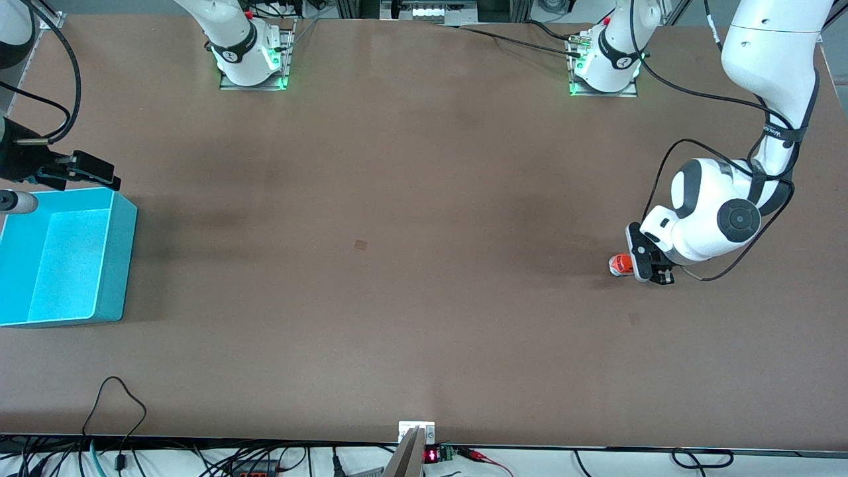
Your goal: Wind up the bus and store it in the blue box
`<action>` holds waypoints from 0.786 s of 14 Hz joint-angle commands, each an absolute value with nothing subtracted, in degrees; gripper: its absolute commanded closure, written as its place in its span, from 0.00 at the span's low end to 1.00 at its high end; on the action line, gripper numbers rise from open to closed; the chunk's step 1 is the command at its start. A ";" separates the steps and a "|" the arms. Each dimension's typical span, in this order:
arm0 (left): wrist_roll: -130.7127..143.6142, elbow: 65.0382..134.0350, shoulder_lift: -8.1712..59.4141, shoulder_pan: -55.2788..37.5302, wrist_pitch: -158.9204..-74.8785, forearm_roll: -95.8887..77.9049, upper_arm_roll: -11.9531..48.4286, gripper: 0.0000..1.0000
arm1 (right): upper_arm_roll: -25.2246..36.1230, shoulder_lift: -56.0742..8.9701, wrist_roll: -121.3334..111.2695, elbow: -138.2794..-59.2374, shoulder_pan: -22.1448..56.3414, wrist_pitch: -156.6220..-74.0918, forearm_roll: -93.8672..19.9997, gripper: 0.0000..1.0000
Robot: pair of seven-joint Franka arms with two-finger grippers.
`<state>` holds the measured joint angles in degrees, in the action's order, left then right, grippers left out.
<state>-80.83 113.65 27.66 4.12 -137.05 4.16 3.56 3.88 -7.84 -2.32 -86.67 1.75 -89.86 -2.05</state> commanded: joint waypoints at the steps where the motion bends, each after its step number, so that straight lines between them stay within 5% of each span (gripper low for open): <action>1: -85.94 113.12 29.26 6.67 -137.99 4.75 3.43 0.67 | 3.43 -8.26 -2.02 -85.52 1.58 -89.74 -2.28 0.00; 11: -94.66 107.84 34.72 15.47 -138.34 4.66 2.81 0.66 | 3.43 -8.26 -2.46 -85.52 1.50 -89.74 -2.37 0.00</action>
